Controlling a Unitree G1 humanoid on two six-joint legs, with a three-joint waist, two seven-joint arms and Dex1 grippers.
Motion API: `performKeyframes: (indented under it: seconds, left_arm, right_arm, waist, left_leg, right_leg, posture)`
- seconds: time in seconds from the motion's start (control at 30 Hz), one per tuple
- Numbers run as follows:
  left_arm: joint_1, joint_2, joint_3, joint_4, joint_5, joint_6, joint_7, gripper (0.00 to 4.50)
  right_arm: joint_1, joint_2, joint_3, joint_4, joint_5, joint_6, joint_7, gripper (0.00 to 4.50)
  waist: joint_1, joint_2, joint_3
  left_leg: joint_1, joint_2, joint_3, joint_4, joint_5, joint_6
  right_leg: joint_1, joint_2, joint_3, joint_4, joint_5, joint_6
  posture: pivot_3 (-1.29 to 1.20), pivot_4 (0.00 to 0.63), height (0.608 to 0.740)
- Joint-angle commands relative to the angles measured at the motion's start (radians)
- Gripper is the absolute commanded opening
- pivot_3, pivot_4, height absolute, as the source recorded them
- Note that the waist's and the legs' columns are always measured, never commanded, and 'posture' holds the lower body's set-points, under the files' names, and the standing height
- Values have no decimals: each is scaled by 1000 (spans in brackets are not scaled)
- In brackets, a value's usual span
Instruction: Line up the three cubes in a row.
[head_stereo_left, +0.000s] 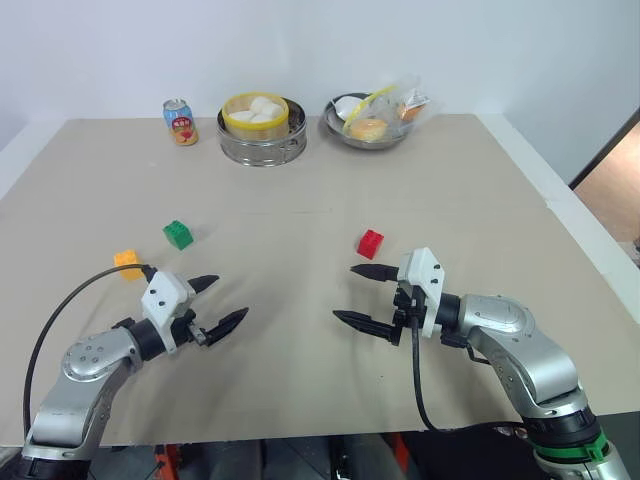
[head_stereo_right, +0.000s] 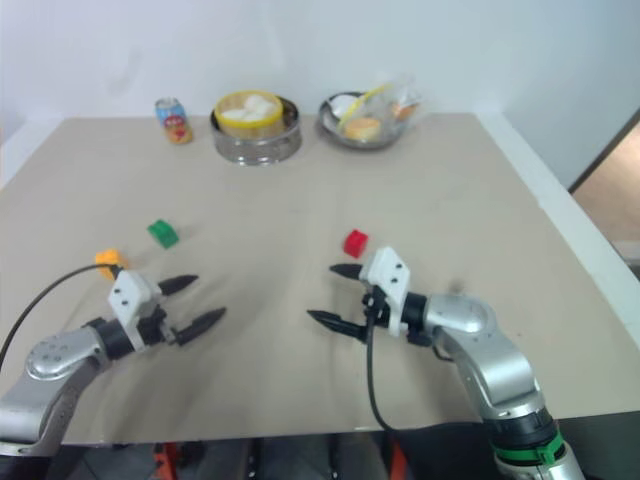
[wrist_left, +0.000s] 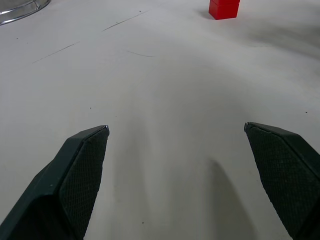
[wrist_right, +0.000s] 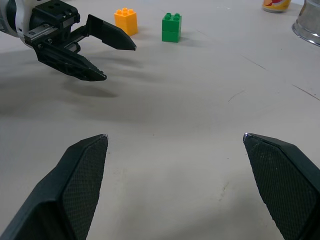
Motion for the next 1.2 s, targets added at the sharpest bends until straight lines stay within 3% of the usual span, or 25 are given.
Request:
performKeyframes:
  seconds: [0.03, 0.63, 0.77, 0.97, 1.2]
  left_arm:
    - [-10, -2, -5, -7, -1, -56, -26, 4486]
    - [-22, -33, -22, 7, -23, -156, -87, 4486]
    - [-33, -46, -25, 9, -20, -157, -81, 4486]
    - [-72, -53, -43, 16, -11, -154, -74, 4486]
    - [-91, -55, -54, 20, 0, -157, -73, 4486]
  right_arm:
    - [-9, 5, 7, -26, -1, -17, -6, 4500]
    - [20, 30, 17, -54, -4, -20, -59, 4500]
    - [24, 63, -19, -65, 1, 7, -140, 4500]
    - [-138, 157, -58, 24, -122, 90, -421, 4500]
    - [-180, 196, -30, 87, -186, 62, -469, 4500]
  waist:
    - [0, 0, 0]
    - [0, 0, 0]
    - [0, 0, 0]
    - [-1, 0, 0]
    - [0, 0, 0]
  left_leg:
    - [0, 0, 0, 0, 0, 0]
    - [0, 0, 5, 0, 0, 0]
    - [0, 0, 5, 0, 0, 0]
    - [0, 1, 7, 2, 0, 0]
    - [-2, 1, 9, 2, 0, 1]
  right_leg:
    - [0, 0, 0, 0, 0, 0]
    - [-2, 0, 4, 0, 1, 1]
    - [-2, 0, 4, 0, 1, 2]
    - [-3, 1, 7, 0, 5, 3]
    - [-5, 2, 10, 0, 5, 3]
  posture:
    - [0, 150, 740]
    - [0, 150, 740]
    - [0, 150, 740]
    - [0, 150, 740]
    - [0, 150, 740]
